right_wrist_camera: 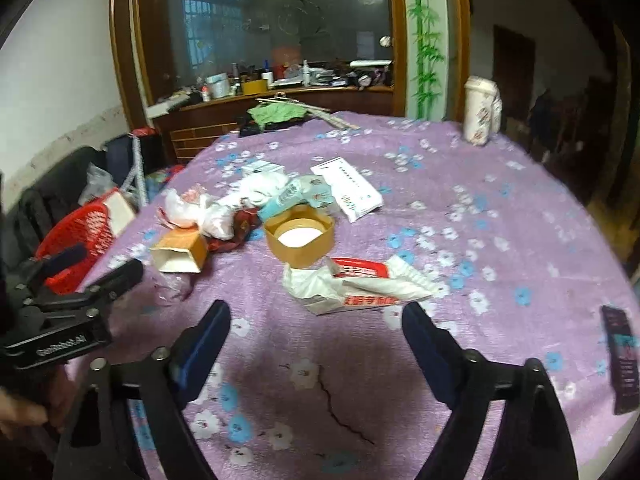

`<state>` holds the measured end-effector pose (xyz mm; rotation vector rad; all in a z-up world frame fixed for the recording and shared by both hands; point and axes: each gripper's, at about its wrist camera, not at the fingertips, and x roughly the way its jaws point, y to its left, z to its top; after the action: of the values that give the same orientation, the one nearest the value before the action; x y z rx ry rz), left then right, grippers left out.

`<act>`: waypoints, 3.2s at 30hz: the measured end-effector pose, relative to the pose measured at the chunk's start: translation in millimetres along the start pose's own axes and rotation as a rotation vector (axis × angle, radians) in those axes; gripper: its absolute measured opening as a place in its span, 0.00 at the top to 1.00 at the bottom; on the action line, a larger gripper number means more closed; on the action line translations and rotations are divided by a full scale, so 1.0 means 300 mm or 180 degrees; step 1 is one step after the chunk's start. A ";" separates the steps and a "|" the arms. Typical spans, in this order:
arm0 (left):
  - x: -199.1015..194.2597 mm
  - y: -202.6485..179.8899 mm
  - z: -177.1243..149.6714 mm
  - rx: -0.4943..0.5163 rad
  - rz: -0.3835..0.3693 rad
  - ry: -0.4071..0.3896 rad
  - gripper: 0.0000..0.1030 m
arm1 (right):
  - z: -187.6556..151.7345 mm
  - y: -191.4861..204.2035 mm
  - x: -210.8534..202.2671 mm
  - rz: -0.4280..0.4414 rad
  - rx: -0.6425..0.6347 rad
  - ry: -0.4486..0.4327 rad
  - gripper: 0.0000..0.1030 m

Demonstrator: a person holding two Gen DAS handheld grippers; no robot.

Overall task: Collect trash
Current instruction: 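Grasp the tan cardboard box with the left tool while the right tool grasps the white wet-wipe pack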

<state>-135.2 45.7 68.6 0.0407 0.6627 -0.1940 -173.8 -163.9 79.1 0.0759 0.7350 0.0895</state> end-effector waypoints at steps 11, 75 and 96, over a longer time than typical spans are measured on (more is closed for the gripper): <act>0.094 0.018 0.032 -0.0209 -0.0413 0.0435 0.32 | 0.031 -0.040 0.061 0.0251 0.0097 0.0202 0.27; 0.033 0.073 0.075 -0.0132 -0.0712 0.0241 0.61 | 0.076 0.013 0.146 0.0590 -0.0048 0.0372 0.61; 0.092 0.105 -0.006 0.0262 -0.0723 0.0688 0.36 | 0.055 0.075 0.162 0.0751 -0.0201 0.0496 0.61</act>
<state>-108.9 72.2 49.3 0.0661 0.8750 -0.4401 -128.0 -136.8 61.3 0.0959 0.8762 0.3467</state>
